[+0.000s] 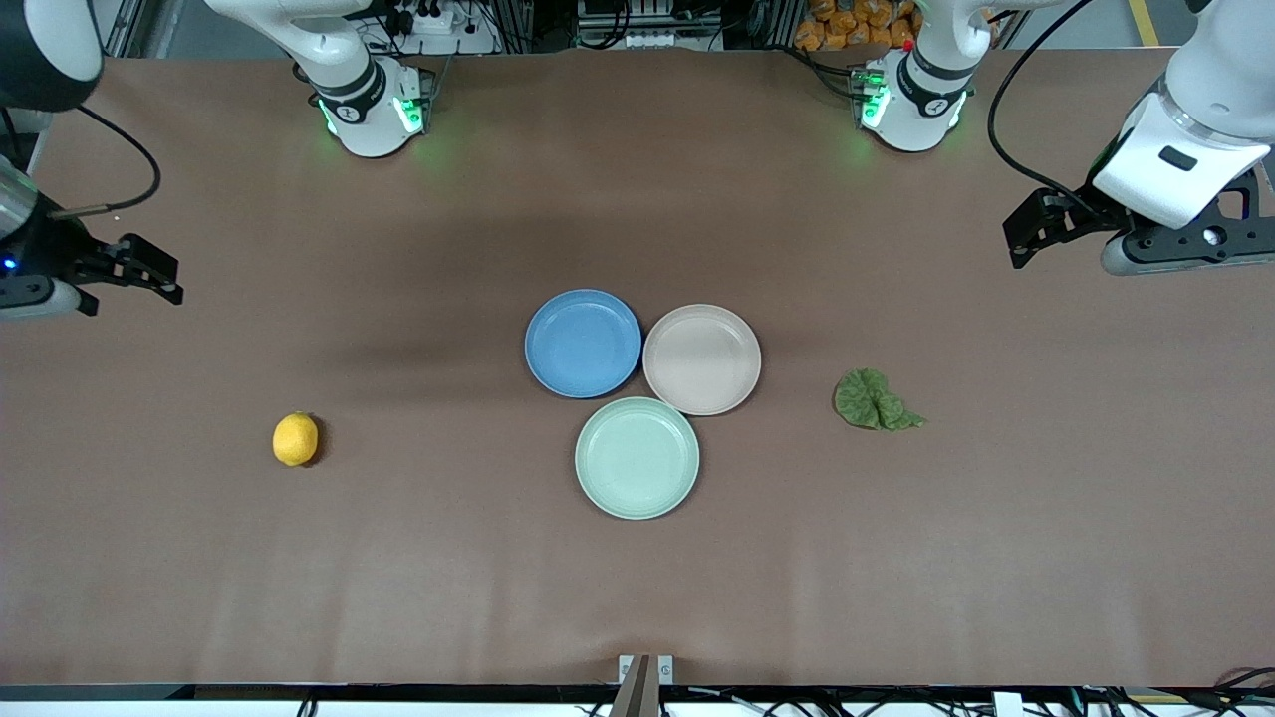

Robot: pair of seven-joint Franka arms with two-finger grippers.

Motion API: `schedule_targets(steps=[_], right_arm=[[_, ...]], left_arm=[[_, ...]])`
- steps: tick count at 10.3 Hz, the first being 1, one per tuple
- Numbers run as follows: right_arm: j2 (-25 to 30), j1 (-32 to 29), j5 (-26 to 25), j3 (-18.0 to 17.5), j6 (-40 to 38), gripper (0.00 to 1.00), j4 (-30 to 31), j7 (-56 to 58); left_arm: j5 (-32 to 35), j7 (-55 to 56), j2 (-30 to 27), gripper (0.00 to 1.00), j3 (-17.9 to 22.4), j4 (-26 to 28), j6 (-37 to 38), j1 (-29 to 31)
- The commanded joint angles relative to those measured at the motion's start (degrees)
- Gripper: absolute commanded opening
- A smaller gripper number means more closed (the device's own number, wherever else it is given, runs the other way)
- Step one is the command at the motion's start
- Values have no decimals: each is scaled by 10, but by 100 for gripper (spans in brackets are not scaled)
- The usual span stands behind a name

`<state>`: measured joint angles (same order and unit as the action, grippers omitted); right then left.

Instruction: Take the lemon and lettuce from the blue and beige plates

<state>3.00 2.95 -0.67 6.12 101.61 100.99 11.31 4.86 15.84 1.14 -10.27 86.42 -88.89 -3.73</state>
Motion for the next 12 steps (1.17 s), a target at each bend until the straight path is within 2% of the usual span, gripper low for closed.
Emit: schedule_targets(steps=[1, 3, 5, 10, 12], right_arm=[[-6, -8, 12, -5, -53, 100, -69, 7], [-8, -8, 15, -6, -101, 100, -111, 6], [-8, -9, 15, -5, -154, 100, -146, 6], [-8, -8, 15, -6, -273, 100, -213, -19], [-6, -8, 15, -5, -284, 100, -214, -31]], left_arm=[[-4, -16, -5, 100, -2, 1, -3, 7], [-9, -56, -6, 100, 1, -1, -8, 10], [-42, -94, -9, 100, 41, 0, -10, 8], [-42, -99, -10, 100, 45, -1, -9, 7], [-41, -97, -9, 100, 45, -3, -9, 5]])
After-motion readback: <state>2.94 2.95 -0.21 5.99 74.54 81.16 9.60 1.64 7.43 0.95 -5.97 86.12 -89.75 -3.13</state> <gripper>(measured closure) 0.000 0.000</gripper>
